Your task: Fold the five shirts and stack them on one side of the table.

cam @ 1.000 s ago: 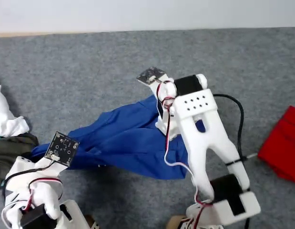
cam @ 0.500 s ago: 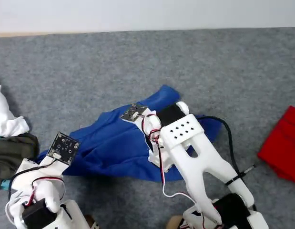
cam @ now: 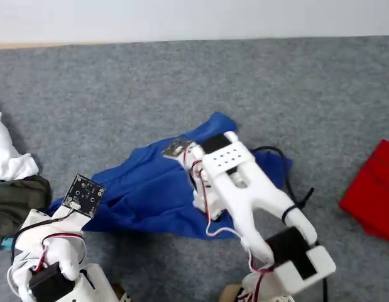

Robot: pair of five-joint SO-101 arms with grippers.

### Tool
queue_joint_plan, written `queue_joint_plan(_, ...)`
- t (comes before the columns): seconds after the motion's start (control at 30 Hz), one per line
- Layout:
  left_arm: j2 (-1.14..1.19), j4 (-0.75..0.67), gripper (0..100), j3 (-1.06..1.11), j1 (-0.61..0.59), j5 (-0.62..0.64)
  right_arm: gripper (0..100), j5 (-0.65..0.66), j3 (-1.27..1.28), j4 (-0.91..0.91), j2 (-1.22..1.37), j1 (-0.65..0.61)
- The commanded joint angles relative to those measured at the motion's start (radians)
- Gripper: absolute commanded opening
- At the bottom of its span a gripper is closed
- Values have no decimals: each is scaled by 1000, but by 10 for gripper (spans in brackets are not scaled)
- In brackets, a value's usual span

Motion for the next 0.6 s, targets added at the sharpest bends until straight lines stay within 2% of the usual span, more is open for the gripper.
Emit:
queue_joint_plan(0.0,-2,-5,3,-5,2,-5,263,-8,-81,-4,21,36)
queue_joint_plan(0.57,-2,-5,3,-5,5,-5,262,-9,-97,-84,153,27)
